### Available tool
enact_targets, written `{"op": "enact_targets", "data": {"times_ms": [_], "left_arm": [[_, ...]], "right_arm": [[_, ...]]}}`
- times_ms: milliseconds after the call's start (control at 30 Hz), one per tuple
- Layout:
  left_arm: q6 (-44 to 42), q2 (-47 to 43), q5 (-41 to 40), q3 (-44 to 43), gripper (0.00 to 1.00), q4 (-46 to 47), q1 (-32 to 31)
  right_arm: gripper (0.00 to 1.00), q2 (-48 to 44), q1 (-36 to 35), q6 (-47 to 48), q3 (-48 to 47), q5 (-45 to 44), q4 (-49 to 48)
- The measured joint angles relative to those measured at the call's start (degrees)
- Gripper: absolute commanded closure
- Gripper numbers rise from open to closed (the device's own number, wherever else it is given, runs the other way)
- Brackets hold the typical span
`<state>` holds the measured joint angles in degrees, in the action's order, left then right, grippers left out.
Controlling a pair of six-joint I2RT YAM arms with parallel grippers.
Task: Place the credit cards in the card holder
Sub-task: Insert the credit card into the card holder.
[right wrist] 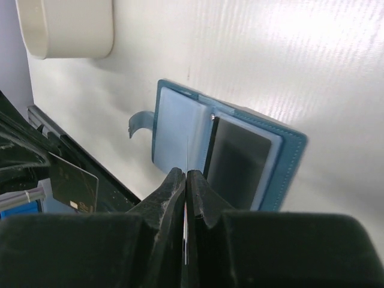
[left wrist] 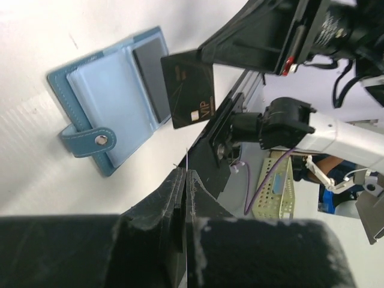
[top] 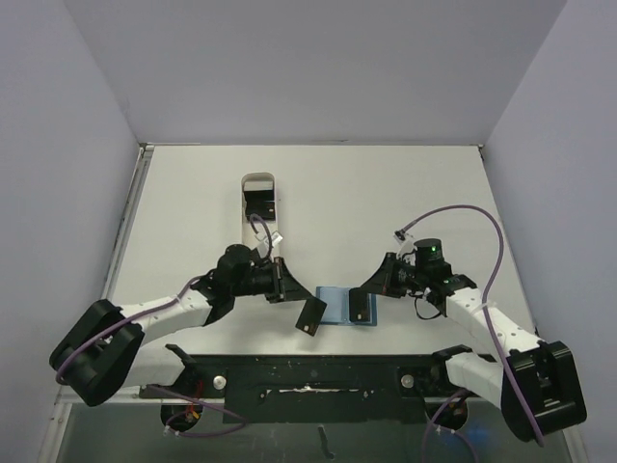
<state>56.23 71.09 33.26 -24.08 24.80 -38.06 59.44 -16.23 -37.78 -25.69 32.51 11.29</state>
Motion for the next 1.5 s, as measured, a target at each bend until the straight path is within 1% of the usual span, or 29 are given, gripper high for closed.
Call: {"op": "enact_targets", "data": {"times_ms": [267, 467, 833, 1500], "left_arm": [[-2.05, 9.86, -1.79, -3.23, 1.0, -3.39, -3.48], [-2.93, 13.46, -2.1, -3.28, 1.0, -4.63, -3.65], [-3.67, 15.76, -2.99, -3.28, 1.0, -5.44, -3.89], [-4.39, 16.72, -3.93, -3.23, 1.0, -6.56, -4.24]], "right_arm": [[1.0, 5.75, 2.82, 0.5, 0.0, 2.05, -2.84], [1.0, 7.37, 3.17, 0.2, 0.02, 3.76, -5.95], [1.0, 12.15, 3.19, -1.6, 0.81, 5.84, -11.41], [1.0, 17.33, 3.45, -4.5, 4.15, 7.3, -20.33]]}}
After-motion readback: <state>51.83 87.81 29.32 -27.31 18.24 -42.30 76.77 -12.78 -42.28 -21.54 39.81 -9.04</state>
